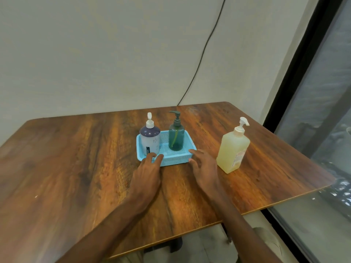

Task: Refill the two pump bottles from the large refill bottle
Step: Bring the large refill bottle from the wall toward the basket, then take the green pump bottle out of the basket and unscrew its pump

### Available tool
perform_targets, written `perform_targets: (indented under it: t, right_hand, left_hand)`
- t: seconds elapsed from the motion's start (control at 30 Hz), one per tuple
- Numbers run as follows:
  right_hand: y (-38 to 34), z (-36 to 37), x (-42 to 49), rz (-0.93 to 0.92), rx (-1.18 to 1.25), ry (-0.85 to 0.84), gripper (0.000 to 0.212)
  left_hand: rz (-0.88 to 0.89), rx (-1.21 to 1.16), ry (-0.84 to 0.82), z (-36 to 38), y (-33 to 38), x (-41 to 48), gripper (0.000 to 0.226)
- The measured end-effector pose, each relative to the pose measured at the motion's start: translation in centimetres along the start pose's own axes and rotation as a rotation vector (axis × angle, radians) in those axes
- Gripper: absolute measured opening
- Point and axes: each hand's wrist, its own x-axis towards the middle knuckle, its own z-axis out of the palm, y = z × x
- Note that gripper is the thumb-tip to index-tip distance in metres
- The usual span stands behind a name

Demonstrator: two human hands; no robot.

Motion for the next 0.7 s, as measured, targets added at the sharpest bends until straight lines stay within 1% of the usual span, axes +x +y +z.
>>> perform_targets:
  t: [0.13, 0.3, 0.37, 0.47, 0.53, 0.6, 0.63, 0.7]
  right_hand:
    - [0.3, 0.6, 1.2, -0.025, 0.000, 0.059, 0.029]
    - [0.5, 1.3, 2.2, -0.022, 0.008, 0.060, 0.030]
    - [0.3, 1.3, 2.4, 0.001, 0.004, 0.054, 0.032]
    - [-0.5, 1.0, 2.3, 0.059, -0.049, 0.087, 0.046]
    - [-1.7, 0.7, 2.1, 0.041, -0.067, 0.124, 0.052]
    - [-3.0, 0.6, 2.3, -0.035, -0.030, 0.148, 0.048]
    - [-3.7, 0.7, 2.5, -0.051, 0.019, 0.138, 0.047]
    - [-5.4, 1.2, 3.2, -0.038, 0.106, 0.075, 0.051]
  left_hand:
    - [0.029, 0.045, 0.005, 0.1, -0.8, 0.7, 0.056]
    - [0.036, 0.005, 0.032, 1.0, -1.8, 1.5, 0.057]
    - [0.051, -0.038, 0.053, 0.9, -2.0, 1.8, 0.053]
    - [0.049, -0.138, 0.165, 0.7, -2.4, 1.5, 0.049]
    - [0.031, -0.213, 0.267, 0.5, -2.8, 1.2, 0.051]
    - [-0.051, -0.309, 0.298, 0.6, -3.6, 1.6, 0.063]
    - [-0.109, -0.354, 0.255, 1.3, -4.6, 2.6, 0.075]
    - [-0.200, -0.477, 0.116, 2.7, -6.7, 4.8, 0.101]
